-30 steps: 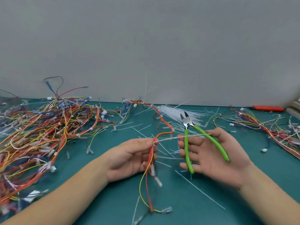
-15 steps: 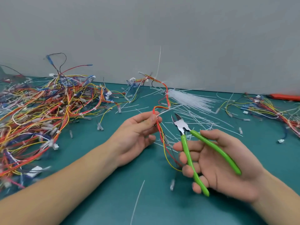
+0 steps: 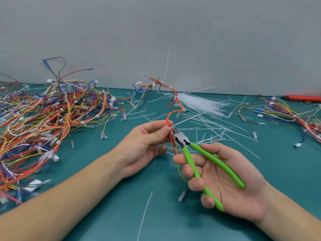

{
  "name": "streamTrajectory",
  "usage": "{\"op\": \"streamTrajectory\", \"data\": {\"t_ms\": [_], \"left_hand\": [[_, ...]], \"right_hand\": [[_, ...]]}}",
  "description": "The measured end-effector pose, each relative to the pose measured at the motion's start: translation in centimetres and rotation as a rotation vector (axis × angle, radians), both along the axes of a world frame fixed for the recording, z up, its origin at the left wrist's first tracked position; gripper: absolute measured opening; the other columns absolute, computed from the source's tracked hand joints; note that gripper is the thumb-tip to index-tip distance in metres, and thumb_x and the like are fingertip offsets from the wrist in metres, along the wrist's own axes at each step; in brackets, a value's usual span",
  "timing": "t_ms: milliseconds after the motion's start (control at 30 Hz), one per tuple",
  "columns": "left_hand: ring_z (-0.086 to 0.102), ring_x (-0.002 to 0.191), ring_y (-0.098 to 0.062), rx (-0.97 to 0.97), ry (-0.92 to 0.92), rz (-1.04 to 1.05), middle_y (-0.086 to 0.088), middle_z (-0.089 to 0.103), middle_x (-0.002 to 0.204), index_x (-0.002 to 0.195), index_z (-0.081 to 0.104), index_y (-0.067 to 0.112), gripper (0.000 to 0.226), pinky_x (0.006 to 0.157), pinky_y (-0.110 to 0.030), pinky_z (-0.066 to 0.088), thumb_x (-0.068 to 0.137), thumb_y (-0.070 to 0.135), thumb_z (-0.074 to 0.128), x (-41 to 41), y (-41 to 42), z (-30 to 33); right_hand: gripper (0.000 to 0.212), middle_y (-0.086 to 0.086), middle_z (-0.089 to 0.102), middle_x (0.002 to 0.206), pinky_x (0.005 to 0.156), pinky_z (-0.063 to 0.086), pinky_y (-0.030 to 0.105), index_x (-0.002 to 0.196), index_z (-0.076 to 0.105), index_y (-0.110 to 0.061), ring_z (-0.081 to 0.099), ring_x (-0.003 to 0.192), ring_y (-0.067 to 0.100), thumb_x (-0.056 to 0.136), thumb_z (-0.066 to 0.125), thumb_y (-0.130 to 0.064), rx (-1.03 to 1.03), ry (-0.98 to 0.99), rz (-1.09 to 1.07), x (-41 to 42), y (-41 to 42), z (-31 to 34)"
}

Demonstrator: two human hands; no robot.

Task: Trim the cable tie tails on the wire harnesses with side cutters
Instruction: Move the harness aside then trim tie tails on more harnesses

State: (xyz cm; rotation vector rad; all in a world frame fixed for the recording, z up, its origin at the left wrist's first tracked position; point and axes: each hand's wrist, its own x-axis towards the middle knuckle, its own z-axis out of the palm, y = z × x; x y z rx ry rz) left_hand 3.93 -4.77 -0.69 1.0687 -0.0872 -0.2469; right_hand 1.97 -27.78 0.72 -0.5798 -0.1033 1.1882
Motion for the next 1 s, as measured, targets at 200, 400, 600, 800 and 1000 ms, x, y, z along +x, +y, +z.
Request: {"op": "streamTrajectory", "data": {"t_ms": [200,400,600,800,1000], "left_hand": [[0.072,0.088,-0.014,-0.016,0.005,-0.035,-0.004,0.077,0.104,0.105,0.079,0.020,0.019,0.066,-0.023,0.053,0.089,0.018,0.070,-0.02,0.16,-0.06],[0.072,0.086,-0.013,-0.024,0.008,-0.057,-0.003,0.077,0.104,0.106,0.078,0.020,0.019,0.066,-0.023,0.054,0.089,0.019,0.070,0.05,0.23,-0.11],[0.071,0.085,-0.014,-0.026,0.012,-0.071,-0.004,0.077,0.105,0.109,0.077,0.018,0.020,0.069,-0.023,0.054,0.091,0.018,0.068,0.08,0.30,-0.18],[0.072,0.085,-0.014,0.006,0.001,-0.084,-0.004,0.077,0.104,0.110,0.076,0.018,0.021,0.073,-0.025,0.054,0.090,0.018,0.068,0.06,0.30,-0.24],[0.072,0.084,-0.011,0.002,0.002,-0.083,-0.002,0.078,0.102,0.106,0.079,0.020,0.019,0.070,-0.023,0.055,0.090,0.018,0.069,0.01,0.30,-0.11]], "right_hand": [[0.051,0.020,0.068,0.104,0.065,0.062,0.045,0.135,0.058,0.007,0.071,0.082,0.032,0.101,0.052,-0.031,0.036,0.003,0.035,-0.04,0.03,-0.03],[0.053,0.020,0.069,0.105,0.066,0.062,0.044,0.136,0.058,0.007,0.071,0.084,0.031,0.102,0.048,-0.032,0.025,-0.011,0.039,0.05,0.02,-0.19],[0.053,0.020,0.069,0.106,0.067,0.062,0.045,0.137,0.057,0.007,0.071,0.085,0.032,0.103,0.046,-0.032,0.040,-0.011,0.052,-0.05,-0.01,-0.18],[0.053,0.020,0.069,0.106,0.067,0.062,0.045,0.137,0.057,0.007,0.072,0.085,0.032,0.103,0.046,-0.033,0.040,-0.027,0.058,-0.02,-0.05,-0.29],[0.046,0.016,0.070,0.095,0.057,0.062,0.040,0.130,0.065,0.004,0.071,0.073,0.027,0.097,0.063,-0.028,0.013,-0.031,0.037,-0.09,0.00,-0.17]]}}
